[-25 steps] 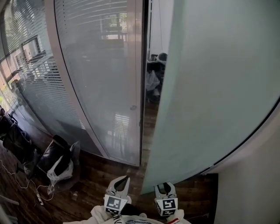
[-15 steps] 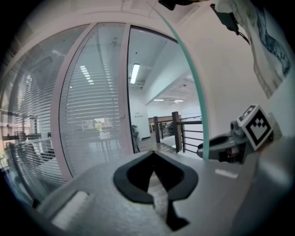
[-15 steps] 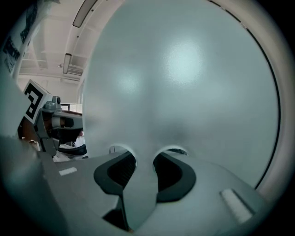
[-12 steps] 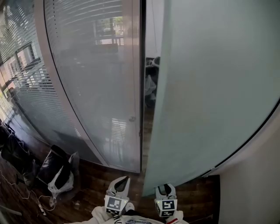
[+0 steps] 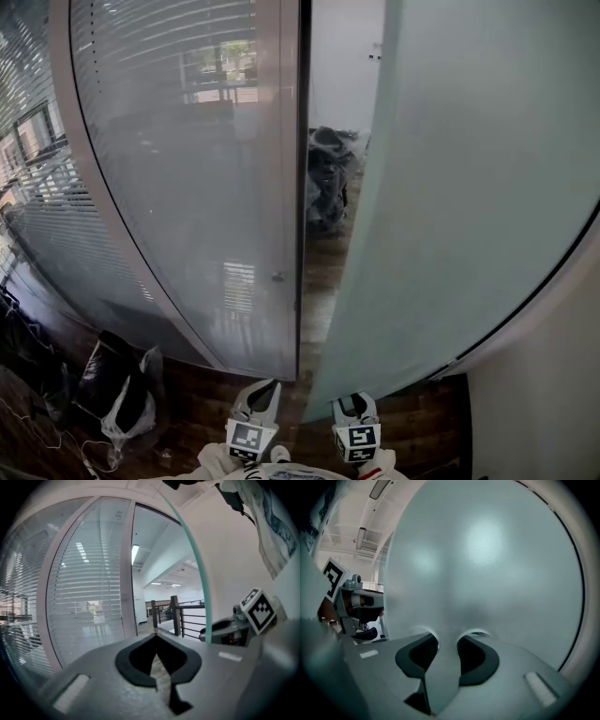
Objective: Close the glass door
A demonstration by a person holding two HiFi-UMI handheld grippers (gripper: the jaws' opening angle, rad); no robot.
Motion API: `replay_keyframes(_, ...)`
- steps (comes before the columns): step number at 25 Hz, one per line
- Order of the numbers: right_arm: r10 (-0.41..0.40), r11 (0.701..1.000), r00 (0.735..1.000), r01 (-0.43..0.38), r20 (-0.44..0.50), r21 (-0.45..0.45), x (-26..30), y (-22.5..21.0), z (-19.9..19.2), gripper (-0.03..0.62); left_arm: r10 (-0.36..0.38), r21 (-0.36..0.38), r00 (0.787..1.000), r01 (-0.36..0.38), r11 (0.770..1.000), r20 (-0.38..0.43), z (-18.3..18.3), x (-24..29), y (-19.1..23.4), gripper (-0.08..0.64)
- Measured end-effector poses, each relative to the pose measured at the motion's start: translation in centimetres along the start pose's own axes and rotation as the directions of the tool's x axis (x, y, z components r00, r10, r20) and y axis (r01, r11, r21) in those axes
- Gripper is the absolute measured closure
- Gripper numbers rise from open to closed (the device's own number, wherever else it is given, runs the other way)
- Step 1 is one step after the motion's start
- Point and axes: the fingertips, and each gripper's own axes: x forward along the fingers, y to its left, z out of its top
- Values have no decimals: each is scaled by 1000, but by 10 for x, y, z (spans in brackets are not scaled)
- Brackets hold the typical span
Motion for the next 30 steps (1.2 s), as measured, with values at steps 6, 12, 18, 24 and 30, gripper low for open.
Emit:
replay_keyframes(6,-48,999,999,48,3,6,18,-13,2,462,-38,7,999,38,999,12,1,14,9,557)
replay_keyframes(12,-83,996,997,83,2,14,36,-21,11,462,-57,-6,998,57,998,3,-2,14,30,557)
replay_keyframes(18,-111,994,994,111,-3,23,58,-25,15,462,-74,-1,997,74,997,8,-4,15,46,557)
replay_keyframes(24,-117,993,993,117,1,21,81,-30,23,460,-78,-5,997,78,997,8,0,22,52,557)
replay_keyframes(30,-123,992,992,123,3,23,102,-38,28,460,-55,-15,998,55,998,12,-2,35,61,557)
